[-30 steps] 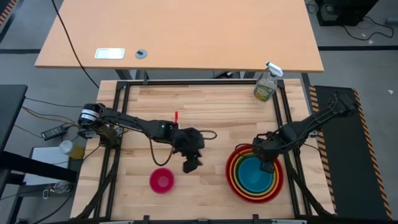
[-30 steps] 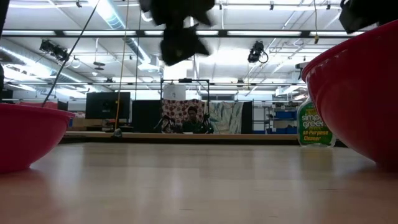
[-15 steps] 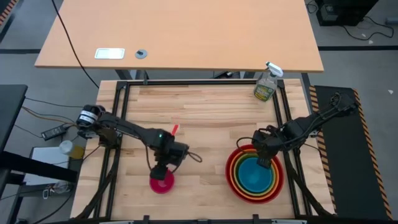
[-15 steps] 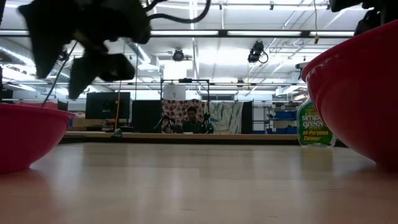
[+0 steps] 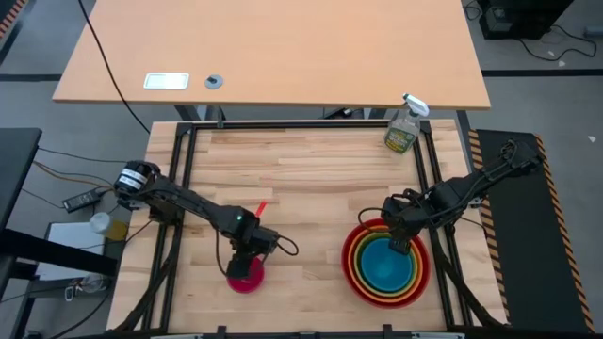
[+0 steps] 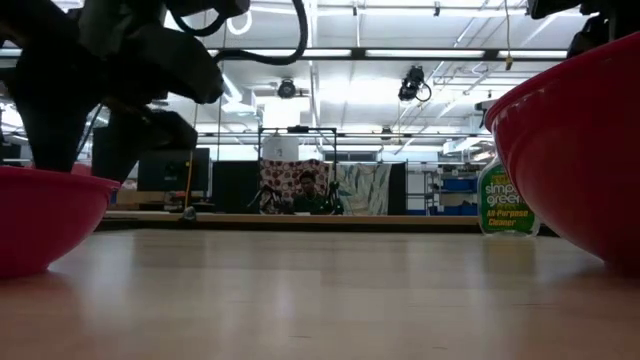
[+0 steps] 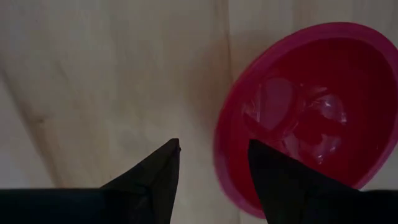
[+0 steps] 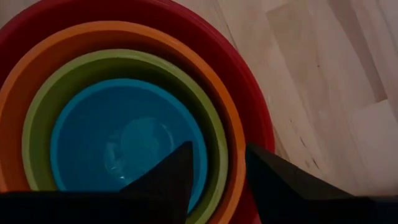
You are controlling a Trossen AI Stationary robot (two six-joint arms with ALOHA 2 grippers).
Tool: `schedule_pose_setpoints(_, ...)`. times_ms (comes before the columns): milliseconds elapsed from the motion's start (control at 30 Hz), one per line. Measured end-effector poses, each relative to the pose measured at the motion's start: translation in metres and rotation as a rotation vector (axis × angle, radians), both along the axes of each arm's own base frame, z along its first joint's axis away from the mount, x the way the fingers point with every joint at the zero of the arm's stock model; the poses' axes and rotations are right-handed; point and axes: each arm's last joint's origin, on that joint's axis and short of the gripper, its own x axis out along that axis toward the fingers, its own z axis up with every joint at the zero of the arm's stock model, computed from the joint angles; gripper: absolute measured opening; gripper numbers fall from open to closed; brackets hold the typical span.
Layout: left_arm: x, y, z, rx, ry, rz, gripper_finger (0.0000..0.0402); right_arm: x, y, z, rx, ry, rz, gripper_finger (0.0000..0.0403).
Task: Nest bowls inside each other by size order
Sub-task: Put the red bowl on top of the blue bowl
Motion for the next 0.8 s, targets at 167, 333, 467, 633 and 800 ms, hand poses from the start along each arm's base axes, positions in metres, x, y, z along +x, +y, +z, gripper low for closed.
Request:
schedule_pose_setpoints(167,-0.0025,-0.0036,-0.0075,-0.010,-0.009,0.017,0.0192,0.0000,0.0000,0.0000,0.000,0.000,0.000,0.0153)
schedule_pose_setpoints(333,-0.0034,-0.0061,-0.0082,0.003,-0.015,0.015,0.0167,0.0005,-0.0005,0.0001,-0.019,-0.012,-0.004,0.0153)
schedule_pose_setpoints(467,-0.0033,-0.0056,-0.0083,0.018,-0.021,0.014,0.0114,0.0010,-0.0004,0.0003,-0.022,-0.020,-0.006,0.0153)
schedule_pose_setpoints(633,-0.0029,-0.0056,-0.0083,0.019,-0.027,0.004,0.0045,0.0010,-0.0004,0.0003,-0.022,-0.020,-0.006,0.0153)
schedule_pose_setpoints(800,-0.0020,-0.0061,-0.0080,0.009,-0.034,0.001,0.0011,0.0010,-0.0004,0.0003,-0.022,-0.019,-0.006,0.0153)
